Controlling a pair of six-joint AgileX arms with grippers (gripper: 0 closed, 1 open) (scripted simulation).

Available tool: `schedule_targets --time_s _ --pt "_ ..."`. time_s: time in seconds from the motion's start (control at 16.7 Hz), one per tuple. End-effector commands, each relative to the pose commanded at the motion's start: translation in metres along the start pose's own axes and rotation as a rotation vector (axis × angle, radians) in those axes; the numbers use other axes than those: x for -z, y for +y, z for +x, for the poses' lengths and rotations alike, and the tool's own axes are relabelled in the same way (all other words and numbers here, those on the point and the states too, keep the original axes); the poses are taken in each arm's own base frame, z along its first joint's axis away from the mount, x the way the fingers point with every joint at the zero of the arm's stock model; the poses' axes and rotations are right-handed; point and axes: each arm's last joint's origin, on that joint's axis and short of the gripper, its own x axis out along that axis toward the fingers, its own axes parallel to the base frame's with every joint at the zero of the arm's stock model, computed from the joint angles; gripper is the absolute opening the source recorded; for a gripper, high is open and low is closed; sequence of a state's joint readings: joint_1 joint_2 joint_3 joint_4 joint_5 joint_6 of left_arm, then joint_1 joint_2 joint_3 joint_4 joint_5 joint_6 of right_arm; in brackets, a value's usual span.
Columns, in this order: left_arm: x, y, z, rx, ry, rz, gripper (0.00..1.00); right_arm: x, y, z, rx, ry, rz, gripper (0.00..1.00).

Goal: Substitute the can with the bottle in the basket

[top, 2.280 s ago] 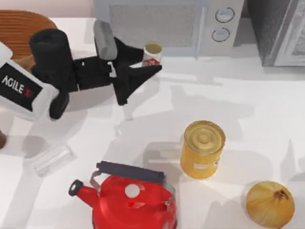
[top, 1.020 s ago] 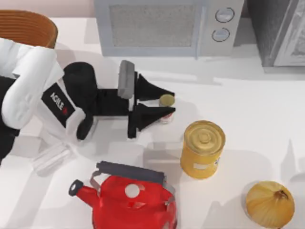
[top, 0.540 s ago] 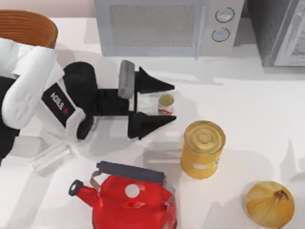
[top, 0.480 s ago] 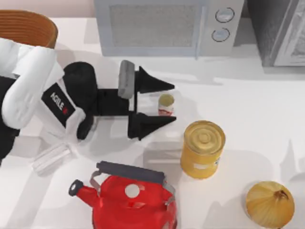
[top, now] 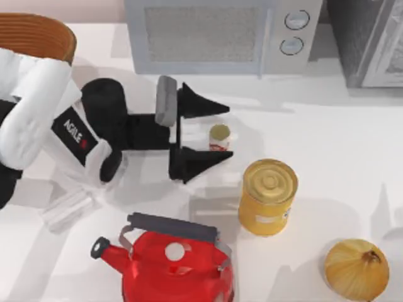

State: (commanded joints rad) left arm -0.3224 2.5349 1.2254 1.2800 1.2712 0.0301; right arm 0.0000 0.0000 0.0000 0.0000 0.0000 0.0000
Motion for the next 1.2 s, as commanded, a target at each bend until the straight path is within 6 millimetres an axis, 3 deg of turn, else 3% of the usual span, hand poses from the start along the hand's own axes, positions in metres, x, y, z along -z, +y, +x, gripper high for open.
schedule_targets --time_s 0.18,0.42,0.6,0.78,0.96,1.2 --pt "-0.033 -0.002 -0.009 -0.083 0.002 -0.004 1.0 0.0 0.0 0.0 0.0 0.0 0.0 1.0" --pt "-0.11 -0.022 -0.033 -0.268 0.0 -0.004 1.0 0.0 0.0 0.0 0.0 0.0 0.0 1.0" --pt "-0.179 -0.062 -0.06 -0.454 -0.012 0.016 1.0 0.0 0.0 0.0 0.0 0.0 0.0 1.0" --pt "-0.229 -0.126 -0.091 -0.665 -0.034 0.046 1.0 0.0 0.0 0.0 0.0 0.0 0.0 1.0" --pt "-0.246 -0.197 -0.119 -0.887 -0.059 0.074 1.0 0.0 0.0 0.0 0.0 0.0 0.0 1.0" --pt "-0.219 -0.268 -0.144 -1.173 -0.076 0.084 1.0 0.0 0.0 0.0 0.0 0.0 0.0 1.0"
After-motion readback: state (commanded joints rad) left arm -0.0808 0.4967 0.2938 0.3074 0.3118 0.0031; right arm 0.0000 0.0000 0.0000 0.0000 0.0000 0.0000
